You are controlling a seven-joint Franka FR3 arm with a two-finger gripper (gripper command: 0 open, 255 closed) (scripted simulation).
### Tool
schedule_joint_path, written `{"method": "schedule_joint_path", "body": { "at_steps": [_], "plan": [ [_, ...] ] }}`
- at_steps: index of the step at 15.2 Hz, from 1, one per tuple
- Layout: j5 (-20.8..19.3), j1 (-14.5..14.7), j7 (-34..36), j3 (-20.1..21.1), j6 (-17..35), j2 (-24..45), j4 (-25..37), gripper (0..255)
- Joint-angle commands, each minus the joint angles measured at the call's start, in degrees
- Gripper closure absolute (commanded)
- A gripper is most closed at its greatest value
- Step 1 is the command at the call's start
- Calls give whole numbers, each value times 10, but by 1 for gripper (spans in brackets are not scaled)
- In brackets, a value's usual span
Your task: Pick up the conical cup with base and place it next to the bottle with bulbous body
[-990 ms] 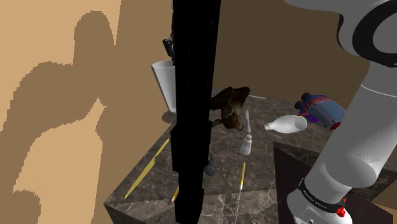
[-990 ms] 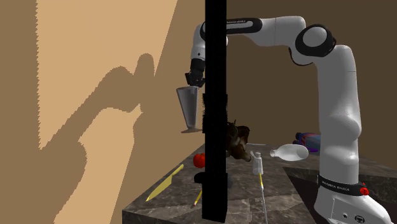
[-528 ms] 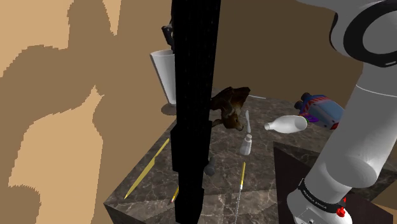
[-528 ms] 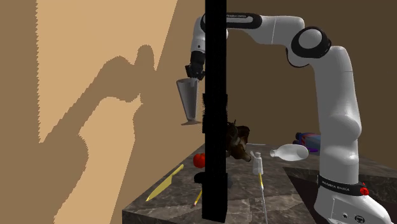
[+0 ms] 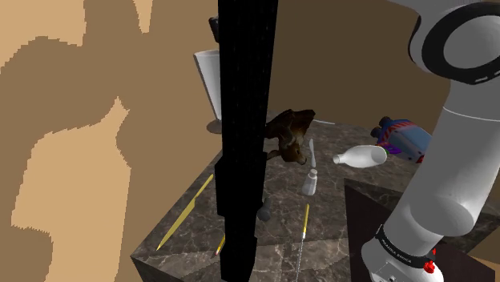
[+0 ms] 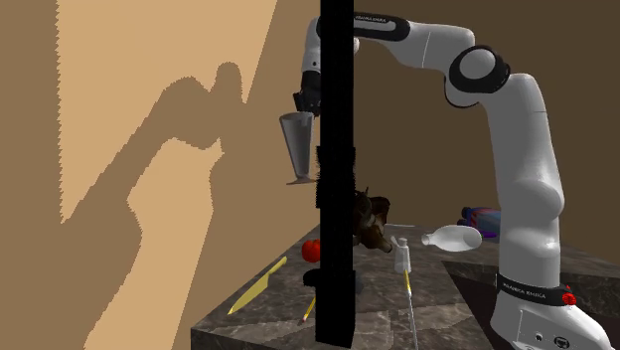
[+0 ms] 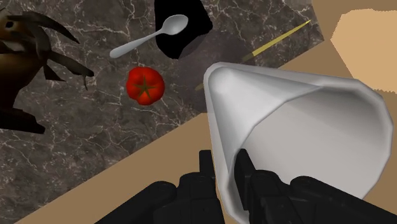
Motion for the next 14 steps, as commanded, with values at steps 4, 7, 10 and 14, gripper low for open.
{"method": "schedule_joint_path", "body": {
  "at_steps": [4,7,10,14],
  "plan": [
    [28,-45,-70,-32,10,-64,-77,255],
    [39,-69,-115,-55,10,-92,-109,255],
    [46,-90,-159,-79,8,-113,-133,255],
    [51,-117,-217,-111,2,-131,-152,255]
  ]
}}
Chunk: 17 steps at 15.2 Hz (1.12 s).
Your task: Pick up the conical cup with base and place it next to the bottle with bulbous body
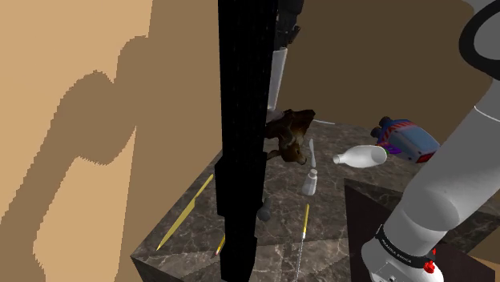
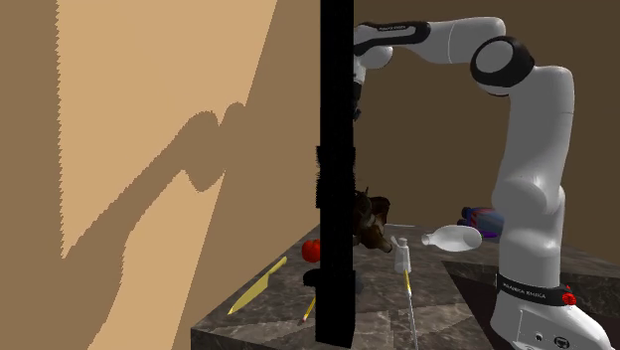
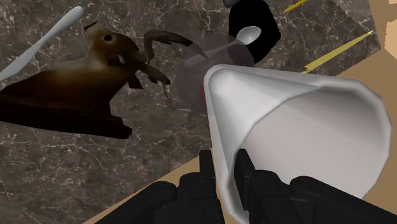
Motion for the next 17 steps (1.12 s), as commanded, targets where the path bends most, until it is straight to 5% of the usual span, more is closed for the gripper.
{"method": "schedule_joint_path", "body": {
  "at_steps": [1,17],
  "plan": [
    [2,-14,-31,-17,-1,-8,-10,255],
    [10,-118,-259,-147,-51,41,56,255]
  ]
}}
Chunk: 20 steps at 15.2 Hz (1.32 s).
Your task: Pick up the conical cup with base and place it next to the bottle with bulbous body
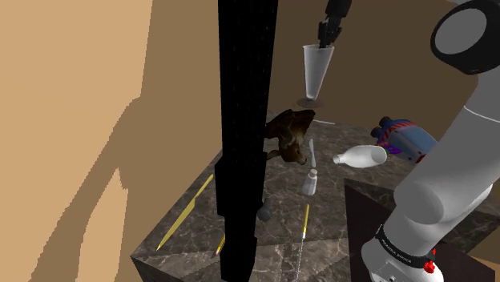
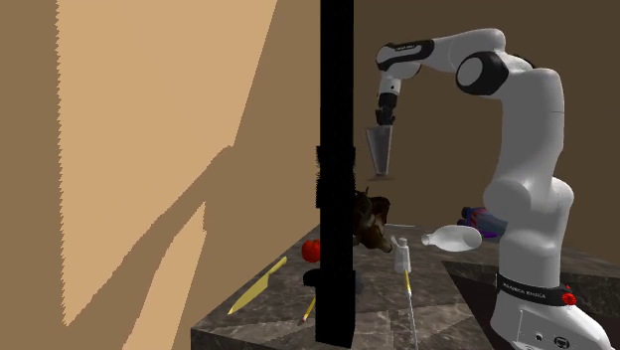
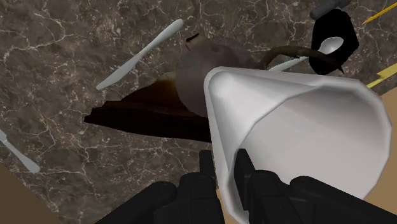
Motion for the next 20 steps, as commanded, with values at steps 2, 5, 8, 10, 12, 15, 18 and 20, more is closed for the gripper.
{"method": "schedule_joint_path", "body": {
  "at_steps": [2,5,8,10,12,15,18,20],
  "plan": [
    [4,-22,-42,-22,-10,18,22,255],
    [14,-47,-84,-43,-28,54,68,255],
    [28,-78,-126,-63,-51,99,129,255],
    [41,-102,-152,-75,-72,136,182,255],
    [58,-131,-176,-84,-100,182,250,255],
    [78,-170,-199,-88,-127,238,328,255],
    [61,-150,-205,-91,-75,196,234,255],
    [53,-142,-208,-92,-48,176,188,255]
  ]
}}
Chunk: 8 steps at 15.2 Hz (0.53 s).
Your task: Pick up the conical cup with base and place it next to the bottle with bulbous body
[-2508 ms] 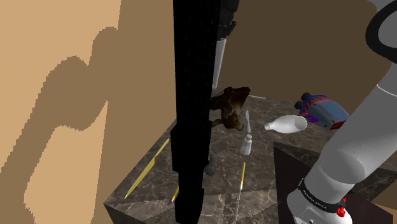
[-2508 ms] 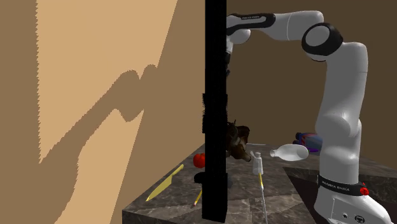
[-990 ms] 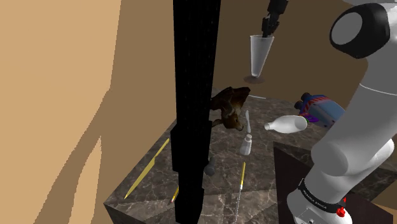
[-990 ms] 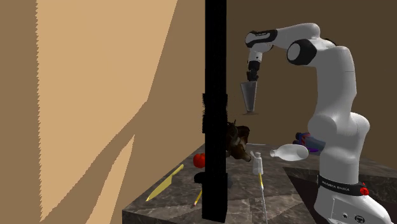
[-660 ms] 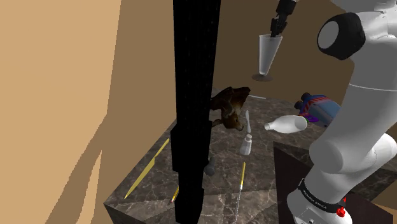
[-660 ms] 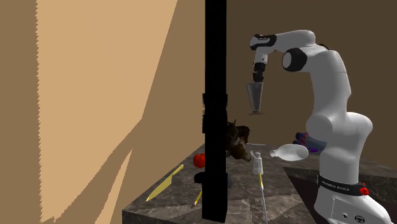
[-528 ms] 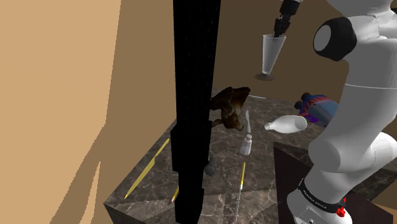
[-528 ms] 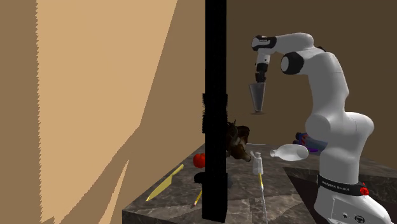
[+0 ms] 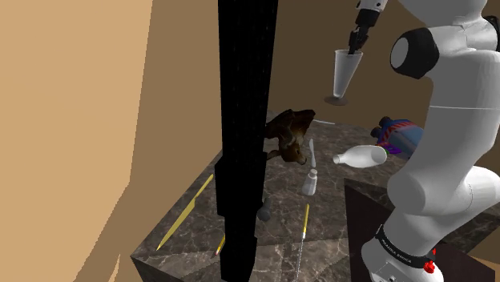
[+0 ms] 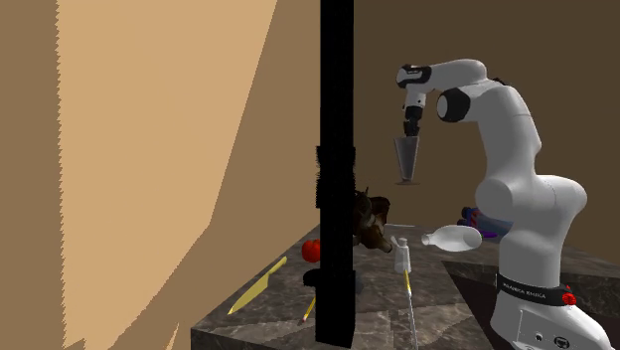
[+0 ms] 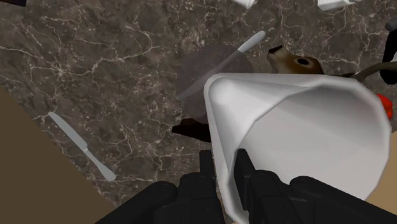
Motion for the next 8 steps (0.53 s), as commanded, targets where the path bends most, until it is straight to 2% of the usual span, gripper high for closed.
{"method": "schedule_joint_path", "body": {
  "at_steps": [1,8],
  "plan": [
    [-9,9,-4,-1,32,-24,-55,255],
    [-25,25,-9,1,108,-66,-172,255]
  ]
}}
